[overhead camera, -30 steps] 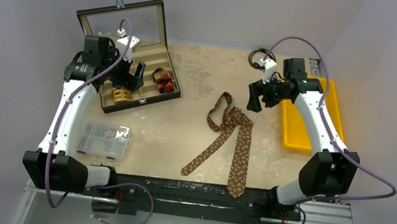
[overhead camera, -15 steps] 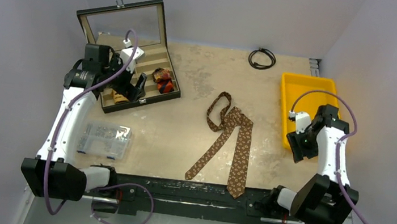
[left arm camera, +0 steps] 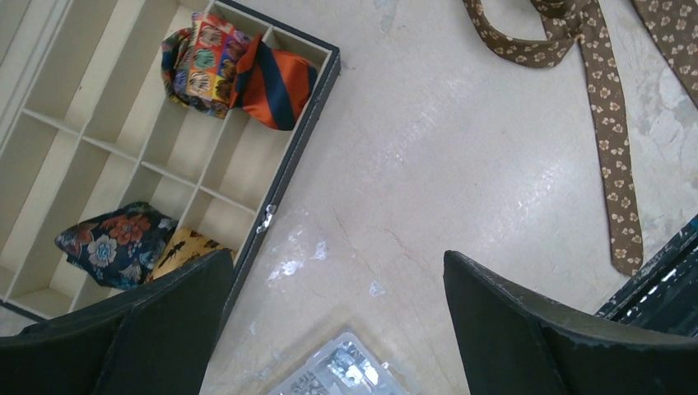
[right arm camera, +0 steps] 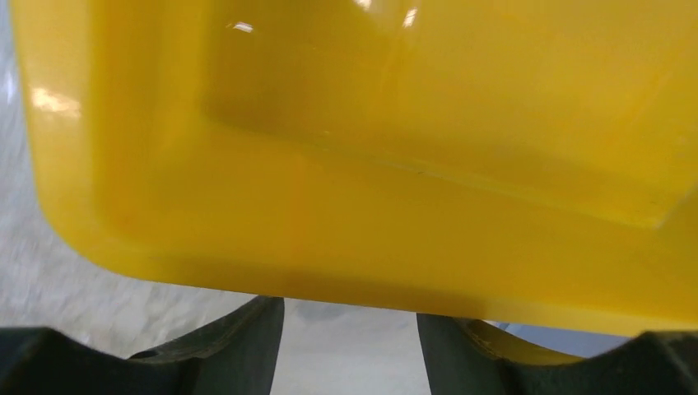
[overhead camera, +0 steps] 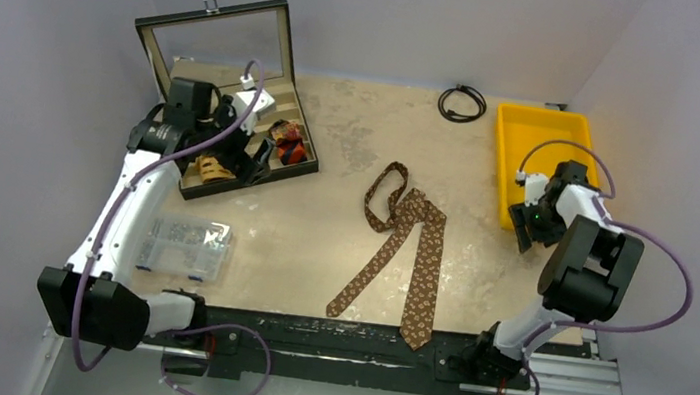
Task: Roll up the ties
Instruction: Move the bin to the corner of the board.
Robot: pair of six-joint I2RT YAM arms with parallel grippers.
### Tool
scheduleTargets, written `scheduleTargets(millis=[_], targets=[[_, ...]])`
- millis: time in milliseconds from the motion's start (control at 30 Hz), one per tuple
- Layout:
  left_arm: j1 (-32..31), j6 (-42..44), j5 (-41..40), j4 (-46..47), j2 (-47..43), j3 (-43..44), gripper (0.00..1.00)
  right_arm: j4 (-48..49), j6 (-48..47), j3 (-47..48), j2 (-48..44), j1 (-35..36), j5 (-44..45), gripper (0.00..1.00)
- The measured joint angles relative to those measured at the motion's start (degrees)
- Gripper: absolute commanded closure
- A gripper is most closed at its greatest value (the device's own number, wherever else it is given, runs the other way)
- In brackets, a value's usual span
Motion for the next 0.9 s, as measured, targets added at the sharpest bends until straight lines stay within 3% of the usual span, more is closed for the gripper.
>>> scheduleTargets(millis=[200, 333, 500, 667, 900], targets=[[-6.6, 1.8, -1.3, 2.6, 4.8, 0.1, 0.00, 5.8, 2.2, 15.2, 10.1, 0.4, -1.1, 0.32], [-13.9, 2.1, -3.0, 5.7, 13.0, 3.3, 0.02, 4.5, 3.5, 20.4, 9.8, 0.7, -6.3, 0.27], [-23.5, 4.9, -3.0, 10.8, 24.1, 7.0, 0.14, -0.9, 5.9, 17.4, -0.6, 3.5, -13.8, 0.24], [-36.7, 16.8, -2.1, 10.1, 32.6, 9.6, 0.18, -7.4, 10.3, 15.5, -8.9, 6.7, -21.6, 0.26], [-48.1, 31.8, -0.1, 9.4, 29.7, -2.6, 0.18, -11.0, 12.5, 9.6, -10.8, 7.1, -22.8, 0.27]])
